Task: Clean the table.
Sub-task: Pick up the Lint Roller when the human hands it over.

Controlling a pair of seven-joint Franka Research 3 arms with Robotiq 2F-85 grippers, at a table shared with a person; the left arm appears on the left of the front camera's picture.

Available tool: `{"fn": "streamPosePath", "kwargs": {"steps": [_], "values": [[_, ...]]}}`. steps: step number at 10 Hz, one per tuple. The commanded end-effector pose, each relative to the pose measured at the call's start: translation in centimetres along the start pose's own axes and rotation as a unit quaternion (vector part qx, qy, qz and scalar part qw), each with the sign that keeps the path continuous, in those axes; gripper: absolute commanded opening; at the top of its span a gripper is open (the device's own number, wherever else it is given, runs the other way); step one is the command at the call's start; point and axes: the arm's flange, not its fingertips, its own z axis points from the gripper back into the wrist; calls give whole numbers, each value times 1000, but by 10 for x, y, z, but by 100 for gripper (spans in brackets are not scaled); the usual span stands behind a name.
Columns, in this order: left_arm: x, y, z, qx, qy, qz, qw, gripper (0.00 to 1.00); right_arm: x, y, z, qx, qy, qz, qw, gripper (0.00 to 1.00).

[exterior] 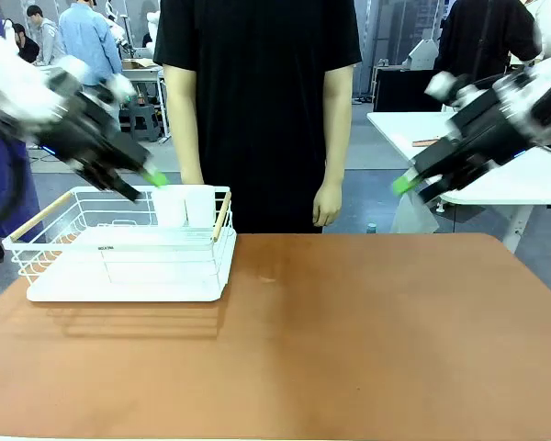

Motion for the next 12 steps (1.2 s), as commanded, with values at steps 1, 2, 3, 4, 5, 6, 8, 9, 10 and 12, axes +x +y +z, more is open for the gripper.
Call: {"fn": "streamPosePath", "kwargs": {"steps": [1, 2, 3, 4, 5, 6, 8, 9, 10, 12], "values": [[-3, 58, 69, -167, -65, 176, 968, 100, 4, -58, 40, 192, -29, -208, 959, 100], [-19, 81, 98, -204, -106, 219, 948, 100, -8, -76, 58, 216, -47, -238, 946, 100], [-39, 108, 127, -220, -145, 246, 933, 100, -25, -96, 79, 227, -76, -264, 934, 100], [-56, 129, 151, -220, -189, 266, 919, 100, -43, -113, 96, 241, -104, -284, 922, 100], [-73, 146, 168, -216, -208, 280, 912, 100, -61, -126, 111, 245, -129, -302, 912, 100], [-87, 158, 179, -200, -219, 290, 910, 100, -76, -140, 117, 248, -144, -320, 903, 100], [-105, 173, 197, -175, -227, 309, 907, 100, -96, -154, 126, 243, -159, -338, 895, 100], [-108, 175, 199, -171, -228, 311, 907, 100, -102, -158, 132, 240, -164, -340, 894, 100], [-106, 174, 197, -169, -224, 309, 909, 100, -104, -160, 133, 237, -167, -344, 893, 100], [-100, 171, 190, -166, -217, 307, 912, 100, -105, -160, 132, 234, -169, -347, 892, 100]]}}
